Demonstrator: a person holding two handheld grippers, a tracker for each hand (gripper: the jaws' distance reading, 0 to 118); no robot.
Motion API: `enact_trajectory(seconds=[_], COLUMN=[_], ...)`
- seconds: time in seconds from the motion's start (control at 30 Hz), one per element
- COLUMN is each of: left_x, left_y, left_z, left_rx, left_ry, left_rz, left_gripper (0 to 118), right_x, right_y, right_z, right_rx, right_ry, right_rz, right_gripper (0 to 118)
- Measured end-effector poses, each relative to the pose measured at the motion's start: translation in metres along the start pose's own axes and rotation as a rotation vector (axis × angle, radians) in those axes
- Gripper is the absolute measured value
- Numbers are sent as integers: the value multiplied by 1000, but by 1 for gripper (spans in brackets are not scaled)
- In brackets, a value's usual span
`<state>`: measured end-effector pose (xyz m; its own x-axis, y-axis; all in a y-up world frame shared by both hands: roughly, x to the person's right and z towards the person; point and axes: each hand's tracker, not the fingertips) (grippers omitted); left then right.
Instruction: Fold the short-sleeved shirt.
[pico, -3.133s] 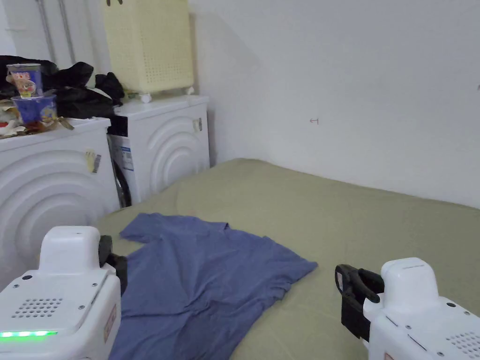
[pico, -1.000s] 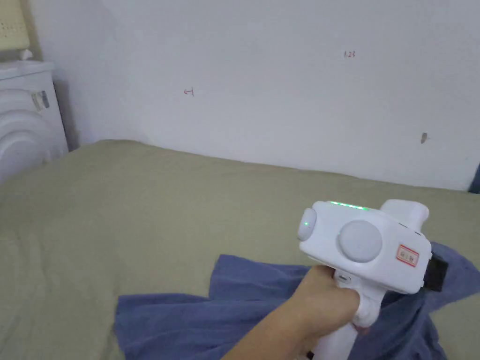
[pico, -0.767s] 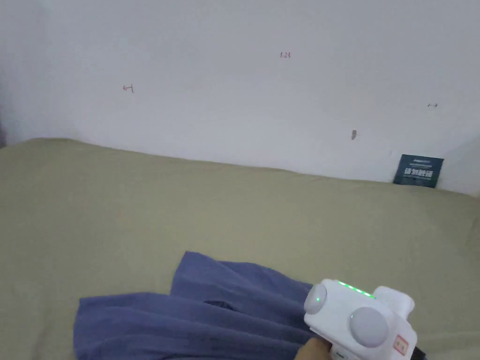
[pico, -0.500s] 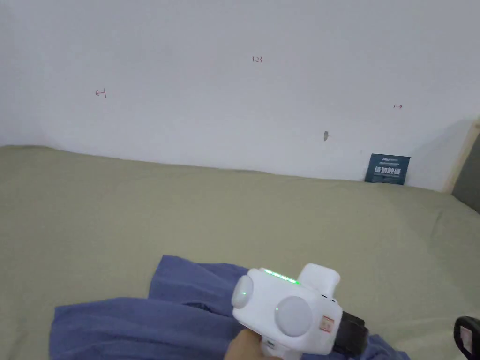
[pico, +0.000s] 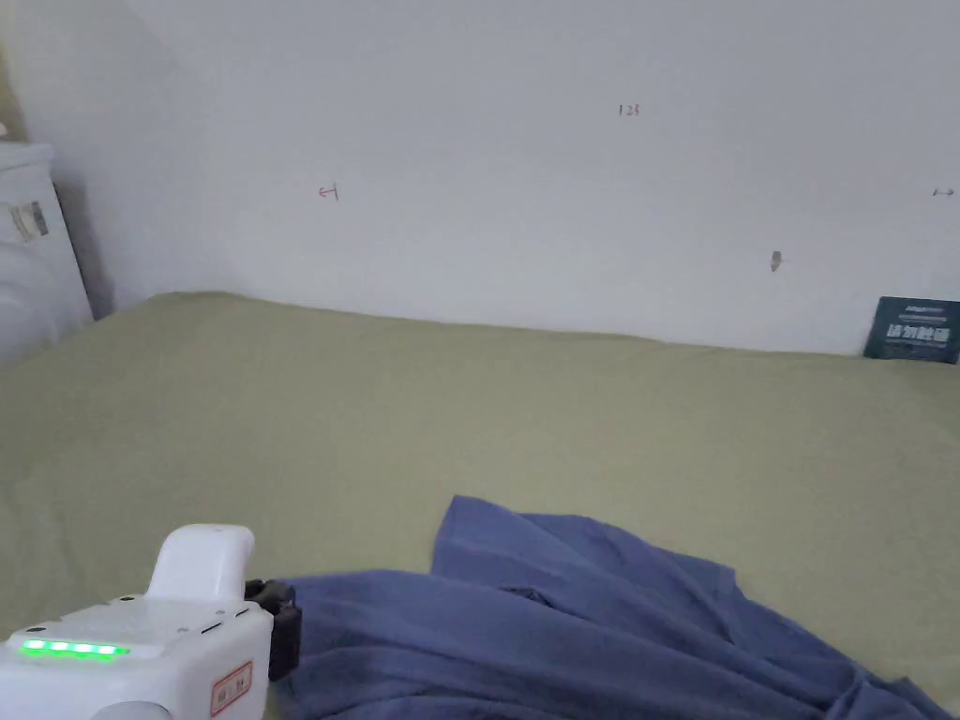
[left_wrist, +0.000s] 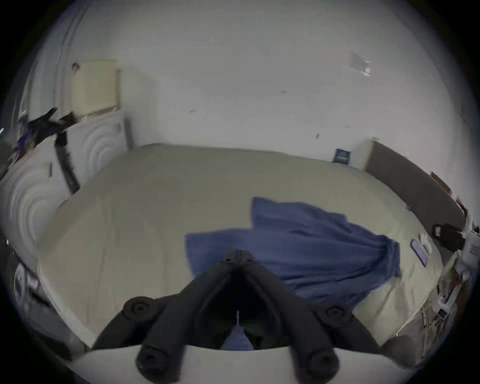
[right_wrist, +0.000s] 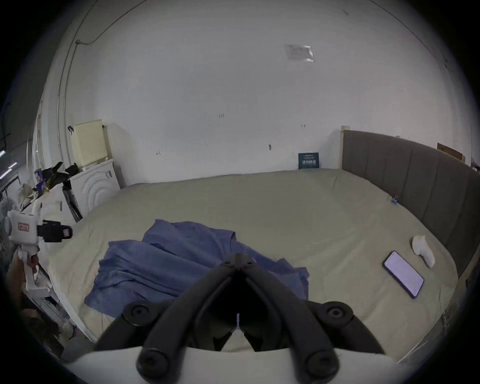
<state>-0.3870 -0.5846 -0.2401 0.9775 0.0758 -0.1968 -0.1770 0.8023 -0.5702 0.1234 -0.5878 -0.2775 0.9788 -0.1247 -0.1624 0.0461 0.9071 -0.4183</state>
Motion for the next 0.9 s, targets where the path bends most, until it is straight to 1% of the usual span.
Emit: enact_trajectory(seconds=[0.1,0.2,0.27,0.3,0.33,0.37,0.4,0.43,0.47,0.53,0.57,0.63,0.7,0.77,0.8,0.83,0.87,0.9], left_x=[-21,-39,-46,-47,-54,-55,-54,-55,-40,-35,-32,-21,-13,-3,1,2,0,2], left_y=[-6,7,21,28,34,40,45,49,47,48,46,38,28,24,28,31,36,39], left_z=[-23,-62,-93,-111,-134,-153,-171,-187,-185,-207,-218,-228,-241,-236,-230,-228,-223,-217], left_rx=[-69,-138,-151,-173,-201,-235,-280,-310,-301,-338,-363,-406,-454,-441,-432,-440,-445,-428], left_ry=[39,25,23,39,25,24,16,8,1,-16,-14,2,11,59,52,48,36,17], left_rz=[28,65,56,32,20,15,-2,-10,-2,21,42,40,-6,-85,-69,-64,-60,-65], left_gripper=[0,0,4,20,48,79,102,103,102,102,102,102,102,102,99,93,77,33], right_x=[-1,1,4,5,7,9,12,14,17,23,26,31,34,34,36,37,37,36], right_y=[-6,-6,-4,-2,-1,1,2,3,4,6,7,8,8,6,6,6,6,7], right_z=[-7,-12,-13,-13,-13,-13,-13,-12,-12,-11,-10,-9,-9,-12,-15,-20,-27,-34], right_rx=[-31,-51,-56,-58,-62,-65,-69,-72,-77,-88,-91,-98,-116,-128,-139,-160,-196,-232], right_ry=[4,1,-6,-9,-13,-17,-24,-31,-39,-58,-61,-66,-66,-64,-60,-51,-45,-27], right_rz=[16,36,48,52,57,62,65,66,67,65,55,31,11,7,6,5,0,-9], right_gripper=[0,0,0,0,0,0,0,0,0,0,0,0,0,0,1,4,17,52])
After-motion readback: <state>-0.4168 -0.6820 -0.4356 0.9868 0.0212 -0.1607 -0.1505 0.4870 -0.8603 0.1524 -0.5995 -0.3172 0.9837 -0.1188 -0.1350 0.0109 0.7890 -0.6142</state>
